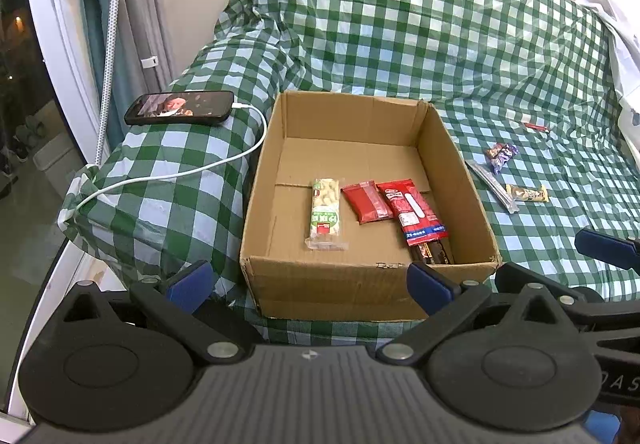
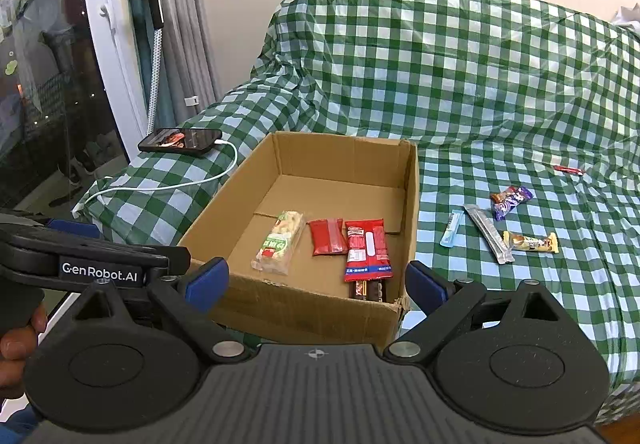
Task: Organize snacks
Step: 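Lift both tools away from the box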
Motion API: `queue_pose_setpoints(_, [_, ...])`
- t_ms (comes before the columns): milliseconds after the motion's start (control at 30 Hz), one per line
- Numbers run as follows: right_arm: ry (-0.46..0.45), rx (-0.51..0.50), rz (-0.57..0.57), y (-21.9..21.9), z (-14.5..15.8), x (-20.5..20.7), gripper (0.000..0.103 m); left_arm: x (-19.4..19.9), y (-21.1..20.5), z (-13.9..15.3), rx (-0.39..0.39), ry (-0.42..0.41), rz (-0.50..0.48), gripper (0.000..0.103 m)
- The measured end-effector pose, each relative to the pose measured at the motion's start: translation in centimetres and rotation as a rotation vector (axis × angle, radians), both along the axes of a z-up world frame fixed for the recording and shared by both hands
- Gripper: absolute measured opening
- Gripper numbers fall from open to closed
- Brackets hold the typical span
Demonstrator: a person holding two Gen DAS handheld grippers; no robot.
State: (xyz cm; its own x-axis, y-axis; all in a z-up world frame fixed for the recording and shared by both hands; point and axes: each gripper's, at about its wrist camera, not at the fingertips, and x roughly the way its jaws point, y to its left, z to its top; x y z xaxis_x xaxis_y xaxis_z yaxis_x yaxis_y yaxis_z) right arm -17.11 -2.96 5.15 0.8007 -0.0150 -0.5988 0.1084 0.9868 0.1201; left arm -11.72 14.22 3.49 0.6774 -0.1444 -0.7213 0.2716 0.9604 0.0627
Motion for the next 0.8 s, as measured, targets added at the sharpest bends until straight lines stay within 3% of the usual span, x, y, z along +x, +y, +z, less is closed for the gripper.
queue_pose_setpoints(800, [0.04,0.061,-0.026,-1.9,-1.8,1.0,0.095,1.5,-1.6,-1.4,0.061,0.038,-0.026,0.103])
